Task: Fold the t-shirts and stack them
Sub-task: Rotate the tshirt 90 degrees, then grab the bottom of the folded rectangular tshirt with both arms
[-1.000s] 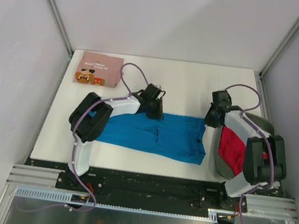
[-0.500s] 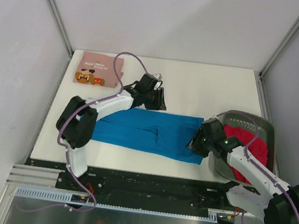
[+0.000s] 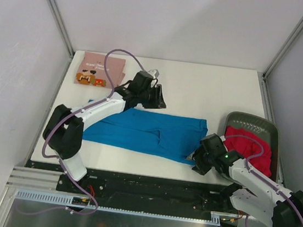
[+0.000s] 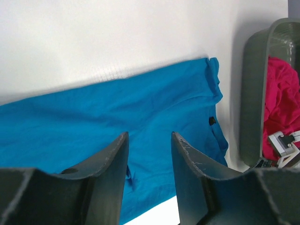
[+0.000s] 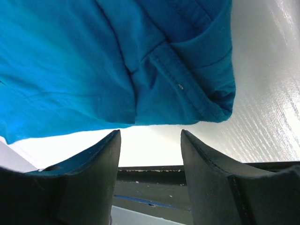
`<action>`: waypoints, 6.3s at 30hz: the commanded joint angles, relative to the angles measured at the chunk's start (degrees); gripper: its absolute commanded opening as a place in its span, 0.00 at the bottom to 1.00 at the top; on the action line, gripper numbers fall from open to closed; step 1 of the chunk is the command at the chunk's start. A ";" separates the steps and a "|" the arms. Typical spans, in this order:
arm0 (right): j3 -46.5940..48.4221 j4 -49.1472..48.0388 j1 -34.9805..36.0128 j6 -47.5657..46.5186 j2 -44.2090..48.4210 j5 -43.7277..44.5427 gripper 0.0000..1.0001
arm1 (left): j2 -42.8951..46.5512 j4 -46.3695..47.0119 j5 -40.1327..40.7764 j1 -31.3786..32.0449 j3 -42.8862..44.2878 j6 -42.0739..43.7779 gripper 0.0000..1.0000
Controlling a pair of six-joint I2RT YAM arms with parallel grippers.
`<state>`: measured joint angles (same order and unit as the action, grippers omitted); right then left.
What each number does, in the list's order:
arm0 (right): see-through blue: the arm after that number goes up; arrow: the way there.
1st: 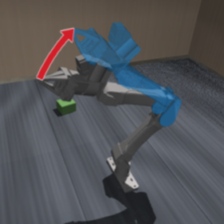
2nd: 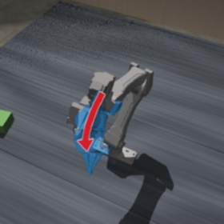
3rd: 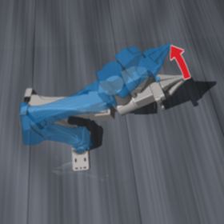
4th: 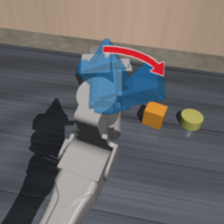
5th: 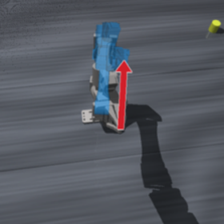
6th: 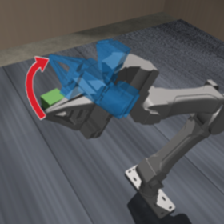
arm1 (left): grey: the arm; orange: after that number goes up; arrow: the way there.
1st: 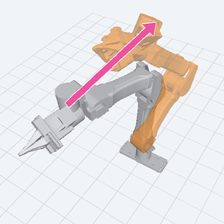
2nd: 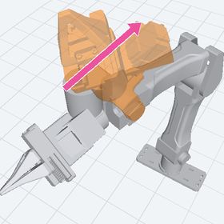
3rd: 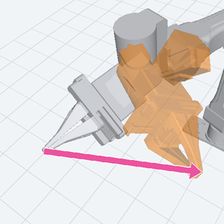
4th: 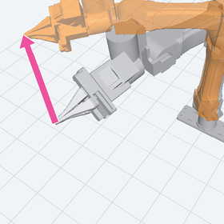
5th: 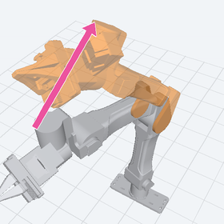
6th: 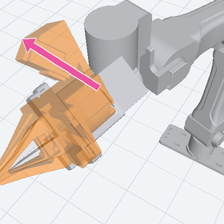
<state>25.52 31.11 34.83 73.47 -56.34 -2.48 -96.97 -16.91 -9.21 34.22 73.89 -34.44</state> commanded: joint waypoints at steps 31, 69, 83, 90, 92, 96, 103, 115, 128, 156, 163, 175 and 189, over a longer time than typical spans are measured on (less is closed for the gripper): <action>-1.83 -12.84 -4.67 -1.28 -8.54 3.32 0.27 | 7.84 0.59 -0.99 -4.34 -7.59 3.07 0.46; 108.35 2.73 -29.79 -41.94 -87.43 -4.95 0.57 | 7.05 -5.72 3.24 0.68 -23.01 5.30 0.42; 97.84 7.24 -30.62 -43.42 -76.32 -0.79 0.58 | 0.43 -5.76 5.93 10.89 -23.28 -1.09 0.36; 84.81 6.25 -31.20 -42.87 -66.10 -1.17 0.58 | -5.81 -5.70 2.75 21.23 -15.24 -7.11 0.36; 79.91 5.74 -31.15 -42.60 -62.27 -1.38 0.58 | -8.75 -5.64 1.71 23.94 -11.50 -8.93 0.36; 68.78 4.20 -30.91 -42.03 -52.83 -2.12 0.57 | -13.10 -5.44 -0.54 28.14 -3.37 -10.13 0.35; 49.83 4.33 -27.10 -40.95 -35.04 -2.21 0.57 | -2.92 -5.51 1.40 28.82 -5.07 -8.59 0.37; 18.07 3.42 -4.85 -23.35 -5.32 1.35 0.50 | 27.13 -6.15 6.54 21.49 -28.91 -11.24 0.38; 4.49 0.97 17.54 -1.30 1.11 8.81 0.39 | 35.46 -7.46 8.11 8.95 -40.39 -9.15 0.39; -5.74 -11.28 20.65 4.87 1.31 10.79 0.34 | 33.00 -7.31 9.01 7.54 -42.18 -7.84 0.39; -5.74 -5.07 21.23 6.59 11.37 13.50 0.34 | 33.09 -7.29 8.96 7.53 -42.76 -7.94 0.39; -5.74 -12.39 20.59 4.28 1.64 11.69 0.36 | 32.71 -7.35 8.97 7.53 -42.60 -8.10 0.39; -5.79 -15.34 20.80 3.87 -3.07 11.43 0.36 | 32.12 -7.35 8.95 7.53 -42.82 -8.02 0.39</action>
<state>19.75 15.44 55.55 77.97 -58.15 7.70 -64.62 -24.99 -1.58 42.24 31.44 -43.48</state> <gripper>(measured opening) 0.358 0.386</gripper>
